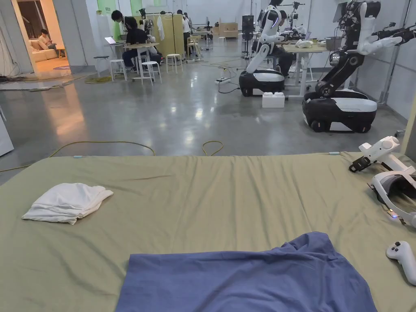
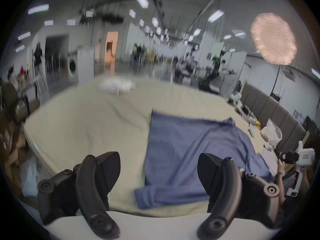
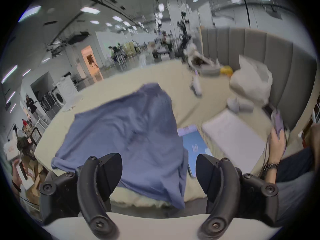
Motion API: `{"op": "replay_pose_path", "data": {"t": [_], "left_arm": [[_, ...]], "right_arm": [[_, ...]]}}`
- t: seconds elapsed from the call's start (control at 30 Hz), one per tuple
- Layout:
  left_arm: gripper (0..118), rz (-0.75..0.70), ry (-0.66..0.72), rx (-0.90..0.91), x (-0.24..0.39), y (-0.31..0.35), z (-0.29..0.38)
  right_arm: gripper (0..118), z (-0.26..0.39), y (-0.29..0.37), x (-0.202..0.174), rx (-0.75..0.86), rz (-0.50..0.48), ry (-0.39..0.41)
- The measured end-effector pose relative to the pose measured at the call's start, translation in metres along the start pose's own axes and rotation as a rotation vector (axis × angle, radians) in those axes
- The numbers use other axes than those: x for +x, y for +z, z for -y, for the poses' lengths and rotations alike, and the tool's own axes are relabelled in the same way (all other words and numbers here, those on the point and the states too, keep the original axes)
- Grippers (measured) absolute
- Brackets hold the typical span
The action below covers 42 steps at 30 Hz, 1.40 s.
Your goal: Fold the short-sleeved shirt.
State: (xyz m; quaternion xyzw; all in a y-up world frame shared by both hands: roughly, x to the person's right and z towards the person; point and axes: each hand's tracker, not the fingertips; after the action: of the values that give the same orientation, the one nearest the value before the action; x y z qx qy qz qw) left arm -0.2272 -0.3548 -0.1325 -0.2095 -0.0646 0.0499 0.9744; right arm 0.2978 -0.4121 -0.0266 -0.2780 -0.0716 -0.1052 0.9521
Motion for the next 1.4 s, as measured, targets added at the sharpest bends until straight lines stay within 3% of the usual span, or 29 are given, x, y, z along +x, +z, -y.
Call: {"op": "replay_pose_path", "data": {"t": [0.13,0.23,0.3,0.33,0.37,0.4,0.5,0.63,0.77,0.87,0.93,0.97,1.03,1.07,1.23,1.4], "left_arm": [[96,0.0,-0.119,0.253,0.043,0.061,-0.029],[93,0.039,-0.178,0.336,0.067,0.092,-0.041],[72,0.055,-0.205,0.358,0.077,0.107,-0.045],[54,0.053,-0.207,0.352,0.082,0.11,-0.049],[17,0.05,-0.207,0.343,0.088,0.114,-0.053],[0,0.067,-0.195,0.329,0.091,0.118,-0.056],[0,0.115,-0.152,0.382,0.095,0.133,-0.059],[0,0.098,-0.186,0.372,0.102,0.131,-0.063],[0,0.083,-0.195,0.342,0.098,0.124,-0.063],[0,0.172,-0.154,0.264,0.075,0.105,-0.06],[0,0.197,-0.132,0.119,0.054,0.065,-0.053],[14,0.207,-0.109,0.032,0.043,0.046,-0.049],[58,0.252,-0.029,-0.15,0.006,0.003,-0.025],[69,0.263,0.005,-0.218,-0.005,-0.012,-0.015],[69,0.109,0.056,-0.429,-0.049,-0.078,0.046],[67,0.072,0.136,-0.58,-0.066,-0.125,0.075]], "right_arm": [[92,-0.03,0.044,-0.037,0.223,-0.035,0.099],[87,-0.046,0.068,-0.058,0.317,-0.034,0.161],[70,-0.052,0.079,-0.071,0.369,-0.022,0.194],[55,-0.055,0.083,-0.077,0.39,0.005,0.198],[19,-0.059,0.084,-0.083,0.384,0.016,0.194],[0,-0.061,0.085,-0.086,0.375,0.004,0.188],[0,-0.064,0.09,-0.094,0.403,-0.075,0.155],[0,-0.06,0.088,-0.094,0.408,-0.057,0.213],[0,-0.062,0.085,-0.093,0.407,-0.083,0.201],[0,-0.06,0.079,-0.09,0.388,-0.088,0.191],[0,-0.051,0.074,-0.087,0.358,-0.1,0.187],[0,-0.05,0.072,-0.086,0.336,-0.109,0.185],[0,-0.041,0.069,-0.082,0.267,-0.137,0.188],[0,-0.037,0.069,-0.08,0.264,-0.13,0.188],[0,-0.017,0.065,-0.066,0.19,-0.119,0.118],[0,-0.015,0.063,-0.051,0.158,-0.092,0.094]]}}
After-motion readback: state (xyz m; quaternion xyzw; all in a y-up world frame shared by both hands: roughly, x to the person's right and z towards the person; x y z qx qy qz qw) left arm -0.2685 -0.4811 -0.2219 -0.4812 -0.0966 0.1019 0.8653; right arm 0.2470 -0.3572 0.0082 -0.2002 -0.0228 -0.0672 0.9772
